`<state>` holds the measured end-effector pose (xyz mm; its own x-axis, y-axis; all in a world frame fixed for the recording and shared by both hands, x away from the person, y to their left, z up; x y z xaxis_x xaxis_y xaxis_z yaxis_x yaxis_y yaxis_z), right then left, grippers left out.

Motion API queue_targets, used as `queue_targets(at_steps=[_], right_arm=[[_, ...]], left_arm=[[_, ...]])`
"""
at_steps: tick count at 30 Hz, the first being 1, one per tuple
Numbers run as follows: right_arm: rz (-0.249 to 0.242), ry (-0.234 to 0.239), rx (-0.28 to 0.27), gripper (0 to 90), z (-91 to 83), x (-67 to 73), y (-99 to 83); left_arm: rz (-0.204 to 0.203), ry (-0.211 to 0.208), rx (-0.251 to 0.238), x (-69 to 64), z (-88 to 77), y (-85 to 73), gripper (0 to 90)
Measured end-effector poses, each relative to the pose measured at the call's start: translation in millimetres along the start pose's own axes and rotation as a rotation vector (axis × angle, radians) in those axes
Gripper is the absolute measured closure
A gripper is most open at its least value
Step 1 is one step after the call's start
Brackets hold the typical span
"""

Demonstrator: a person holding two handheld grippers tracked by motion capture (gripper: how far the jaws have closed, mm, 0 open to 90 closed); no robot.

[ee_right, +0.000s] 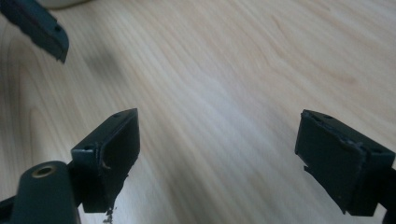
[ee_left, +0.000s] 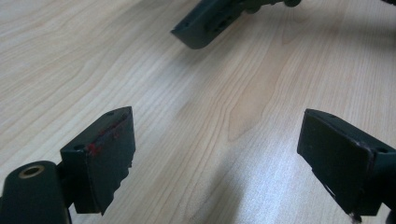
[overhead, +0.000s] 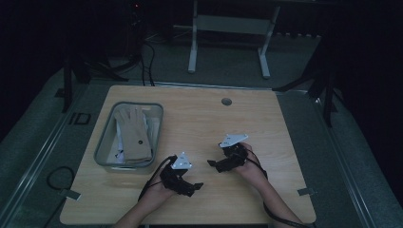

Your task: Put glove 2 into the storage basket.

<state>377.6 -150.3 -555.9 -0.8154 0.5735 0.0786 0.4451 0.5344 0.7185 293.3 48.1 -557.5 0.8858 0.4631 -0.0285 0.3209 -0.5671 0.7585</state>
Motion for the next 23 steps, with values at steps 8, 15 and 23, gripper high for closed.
queue_targets(at_steps=[8, 15, 23], right_arm=[[0.034, -0.001, -0.053, 13.9, -14.5, -6.2, -24.6], [0.057, -0.026, -0.063, 13.9, -20.2, -10.1, -40.9], [0.067, -0.036, -0.066, 13.9, -20.4, -12.5, -42.7]], left_arm=[[0.013, -0.03, -0.028, -4.4, 8.3, -2.5, 11.5], [0.017, -0.04, -0.037, -5.1, 10.0, -2.9, 11.4], [0.017, -0.041, -0.044, -4.3, 9.1, -2.7, 11.4]])
Point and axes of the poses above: each handheld gripper's, and its own axes: z roughly forward along the jaws, y roughly out of its top, x roughly to its left, the point moved 3 cm from there along z, roughly forward along the jaws, and after that the axes turned 7 degrees about z, right-handed, at the moved point
